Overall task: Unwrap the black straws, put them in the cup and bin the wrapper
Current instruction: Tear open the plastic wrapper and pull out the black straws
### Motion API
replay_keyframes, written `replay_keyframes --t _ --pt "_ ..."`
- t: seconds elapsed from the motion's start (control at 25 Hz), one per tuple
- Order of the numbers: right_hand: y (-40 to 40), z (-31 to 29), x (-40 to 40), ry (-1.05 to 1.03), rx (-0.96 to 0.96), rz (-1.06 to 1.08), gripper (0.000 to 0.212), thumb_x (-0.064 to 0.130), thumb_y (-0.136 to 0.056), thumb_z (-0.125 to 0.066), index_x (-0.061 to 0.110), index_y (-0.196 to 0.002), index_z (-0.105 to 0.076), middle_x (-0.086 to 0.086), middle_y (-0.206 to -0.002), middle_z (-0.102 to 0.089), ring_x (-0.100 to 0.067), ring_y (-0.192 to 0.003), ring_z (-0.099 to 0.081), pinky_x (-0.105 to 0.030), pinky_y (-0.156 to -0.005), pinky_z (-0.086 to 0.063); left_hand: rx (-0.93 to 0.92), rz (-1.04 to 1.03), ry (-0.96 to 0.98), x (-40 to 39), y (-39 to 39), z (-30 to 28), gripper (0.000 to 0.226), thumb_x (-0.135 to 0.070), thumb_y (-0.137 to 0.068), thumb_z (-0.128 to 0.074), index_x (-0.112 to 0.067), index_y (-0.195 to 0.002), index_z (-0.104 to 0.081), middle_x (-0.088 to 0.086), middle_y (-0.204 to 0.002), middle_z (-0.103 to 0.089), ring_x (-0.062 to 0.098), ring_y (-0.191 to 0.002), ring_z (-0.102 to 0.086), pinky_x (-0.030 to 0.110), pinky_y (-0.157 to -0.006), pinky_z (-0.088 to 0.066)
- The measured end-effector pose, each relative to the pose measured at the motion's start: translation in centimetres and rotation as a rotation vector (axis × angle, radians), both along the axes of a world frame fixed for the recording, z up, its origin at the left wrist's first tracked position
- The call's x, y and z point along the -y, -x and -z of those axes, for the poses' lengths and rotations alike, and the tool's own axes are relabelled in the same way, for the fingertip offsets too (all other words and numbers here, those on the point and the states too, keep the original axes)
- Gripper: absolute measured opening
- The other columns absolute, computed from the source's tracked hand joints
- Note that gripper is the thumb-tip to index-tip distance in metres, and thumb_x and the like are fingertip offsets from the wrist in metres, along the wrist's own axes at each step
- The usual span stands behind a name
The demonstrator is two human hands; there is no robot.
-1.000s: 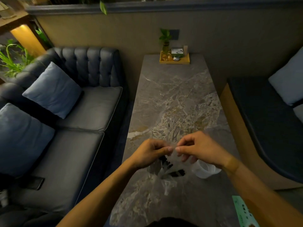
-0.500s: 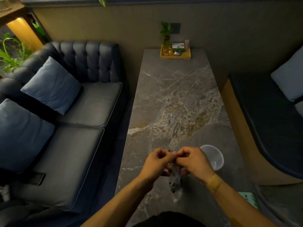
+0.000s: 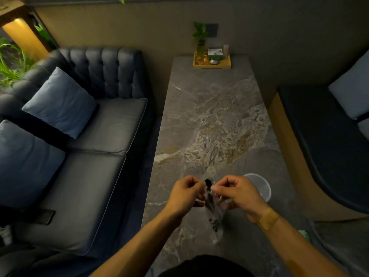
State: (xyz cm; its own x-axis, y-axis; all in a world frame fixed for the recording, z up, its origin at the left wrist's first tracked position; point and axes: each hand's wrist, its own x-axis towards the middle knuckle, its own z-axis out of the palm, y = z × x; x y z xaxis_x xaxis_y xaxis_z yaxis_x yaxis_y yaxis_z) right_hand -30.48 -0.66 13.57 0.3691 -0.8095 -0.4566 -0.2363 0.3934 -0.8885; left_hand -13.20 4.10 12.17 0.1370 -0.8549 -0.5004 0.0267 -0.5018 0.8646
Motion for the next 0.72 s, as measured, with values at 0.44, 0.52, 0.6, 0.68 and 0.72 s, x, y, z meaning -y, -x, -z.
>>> replay_keyframes --t 0.44,0.52,0.6,0.68,0.72 --pt "2.9 -1.0 2.4 0.660 -0.669 -0.090 0.018 0.037 -0.073 -0.078 0.027 -0.066 -0.064 0.011 -0.060 -0.066 -0.006 -0.062 -0.063 -0.036 -0.056 -0.056 0.653 0.322 0.132 0.4 -5.2 -2.8 0.009 -0.023 -0.083 -0.062 -0.019 -0.079 -0.069 -0.005 -0.068 -0.068 0.015 -0.065 -0.066 0.042 -0.065 -0.059" --pt "2.8 -2.0 2.6 0.680 -0.705 -0.142 0.016 0.039 -0.074 -0.077 0.029 -0.072 -0.065 0.013 -0.066 -0.066 -0.005 -0.067 -0.064 -0.036 -0.060 -0.056 0.629 0.311 0.122 0.6 -5.1 -3.6 0.010 -0.024 -0.085 -0.062 -0.021 -0.079 -0.068 -0.002 -0.071 -0.070 0.016 -0.067 -0.069 0.041 -0.064 -0.060" --pt "3.0 -3.0 2.9 0.628 -0.675 -0.201 0.017 0.038 -0.074 -0.077 0.033 -0.085 -0.067 0.014 -0.079 -0.066 -0.008 -0.078 -0.064 -0.036 -0.069 -0.056 0.472 0.242 0.080 0.6 -4.6 -4.0 0.011 -0.022 -0.088 -0.061 -0.017 -0.082 -0.068 0.003 -0.074 -0.070 0.013 -0.065 -0.069 0.036 -0.060 -0.061" --pt "2.7 -4.3 2.6 0.700 -0.584 -0.170 0.025 0.045 -0.073 -0.076 0.036 -0.093 -0.064 0.016 -0.089 -0.061 -0.007 -0.081 -0.061 -0.033 -0.068 -0.055 0.329 0.179 0.053 0.5 -3.8 -4.3 0.012 -0.020 -0.090 -0.059 -0.012 -0.085 -0.067 0.003 -0.074 -0.069 0.009 -0.062 -0.068 0.030 -0.058 -0.059" --pt "2.1 -5.0 2.1 0.789 -0.544 -0.125 0.024 0.053 -0.075 -0.070 0.035 -0.088 -0.064 0.016 -0.087 -0.060 -0.006 -0.076 -0.059 -0.030 -0.063 -0.053 0.283 0.156 0.056 0.5 -3.4 -4.4 0.012 -0.019 -0.091 -0.058 -0.011 -0.086 -0.067 0.003 -0.073 -0.068 0.008 -0.060 -0.067 0.027 -0.056 -0.059"
